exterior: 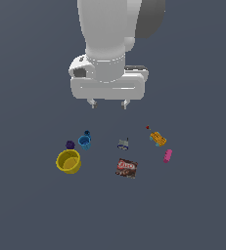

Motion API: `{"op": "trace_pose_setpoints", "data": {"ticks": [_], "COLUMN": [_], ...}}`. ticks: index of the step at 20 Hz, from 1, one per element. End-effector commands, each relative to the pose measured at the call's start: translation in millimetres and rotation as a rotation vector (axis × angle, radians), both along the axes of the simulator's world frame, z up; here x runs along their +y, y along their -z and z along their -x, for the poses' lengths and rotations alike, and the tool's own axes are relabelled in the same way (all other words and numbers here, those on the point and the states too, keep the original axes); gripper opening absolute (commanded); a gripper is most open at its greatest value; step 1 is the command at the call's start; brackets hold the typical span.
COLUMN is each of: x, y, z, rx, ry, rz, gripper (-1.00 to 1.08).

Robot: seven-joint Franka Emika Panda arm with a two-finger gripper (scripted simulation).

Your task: Pick up a designated object from a clutter of objects.

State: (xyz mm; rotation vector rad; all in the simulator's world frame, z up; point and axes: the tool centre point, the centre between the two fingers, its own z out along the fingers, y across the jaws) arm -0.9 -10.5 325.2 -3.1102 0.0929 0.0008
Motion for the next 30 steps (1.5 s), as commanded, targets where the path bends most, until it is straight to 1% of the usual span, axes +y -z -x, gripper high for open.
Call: {"op": "trace_pose_setpoints", "data": {"ticks": [1, 11, 17, 23, 30], "x": [0.0, 15.3, 11.9, -0.9, -29.7], "y": [0.0, -10.1, -4.7, 19.2, 71.2], "z": [0.0, -2.4, -2.6, -2.9, 2.0], "rx": [0.0, -0.024, -0.022, -0.019, -0.013], "ry": [0.0, -0.066, -0.053, -0.002, 0.111], "rz": [0.0, 0.008, 0.007, 0.003, -0.001], "gripper": [1.0, 1.0, 1.0, 1.0, 1.0]}}
